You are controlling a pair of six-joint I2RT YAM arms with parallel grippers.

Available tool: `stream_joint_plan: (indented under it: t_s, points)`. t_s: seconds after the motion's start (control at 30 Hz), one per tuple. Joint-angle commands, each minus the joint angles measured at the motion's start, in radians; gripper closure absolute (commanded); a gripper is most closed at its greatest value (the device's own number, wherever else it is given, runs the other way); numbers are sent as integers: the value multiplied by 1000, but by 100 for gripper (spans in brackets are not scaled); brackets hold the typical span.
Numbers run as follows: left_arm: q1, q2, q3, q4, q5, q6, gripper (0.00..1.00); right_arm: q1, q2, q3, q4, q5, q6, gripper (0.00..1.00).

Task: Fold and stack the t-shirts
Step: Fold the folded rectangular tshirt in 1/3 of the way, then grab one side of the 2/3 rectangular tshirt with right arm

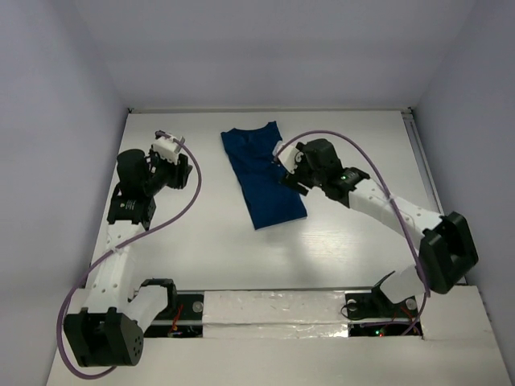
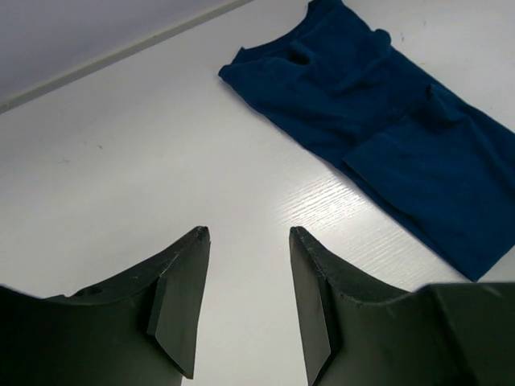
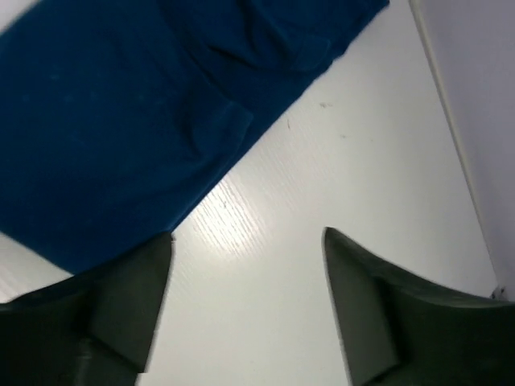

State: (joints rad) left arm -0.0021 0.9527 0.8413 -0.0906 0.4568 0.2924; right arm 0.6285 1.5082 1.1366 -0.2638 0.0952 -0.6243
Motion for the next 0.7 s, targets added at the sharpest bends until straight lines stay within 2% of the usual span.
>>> stream_joint_plan:
  t_s: [0.0,0.03,0.07,0.1,0.13,0.17,0.2,0.23,0.3,0.37,0.4,0.47,0.5,0.53,0.57,0.63,0.67]
  points:
    - [7,35,12,34,-32,-15,59,6,-65,-41,89,-173,-78,25]
    - [7,43,10,34,-29,-15,59,20,-66,-47,69,-196,-86,30]
    - [7,46,10,35,-27,-15,59,30,-60,-63,34,-195,-101,48]
    - [7,44,8,38,-27,-13,59,40,-59,-70,25,-186,-106,58]
    - [7,43,5,38,-27,-13,59,40,-57,-75,12,-181,-110,61]
    - [7,41,7,38,-27,-13,59,54,-62,-80,0,-183,-118,78]
    - [7,40,7,37,-26,-12,59,63,-95,-101,12,-181,-112,89]
    - [7,35,7,38,-29,-13,59,63,-124,-112,18,-201,-115,93]
    - [7,28,5,38,-30,-13,59,63,-240,-151,67,-213,-118,82]
    - [7,23,5,37,-29,-15,59,63,-328,-172,125,-230,-108,65]
    - [7,21,5,34,-27,-12,59,63,-370,-176,147,-238,-89,66]
    - [7,21,5,32,-26,-13,59,63,-471,-176,208,-225,-7,81]
    - [7,23,5,32,-26,-13,59,63,-494,-166,207,-232,20,84]
    - [7,21,5,32,-23,-13,59,63,-509,-155,207,-224,50,83]
    - [7,23,7,31,-21,-13,59,63,-508,-118,174,-227,96,70]
    - [7,18,7,28,-17,-15,59,63,-461,-34,47,-284,86,75]
    - [7,15,5,28,-15,-15,59,63,-400,35,-18,-293,141,70]
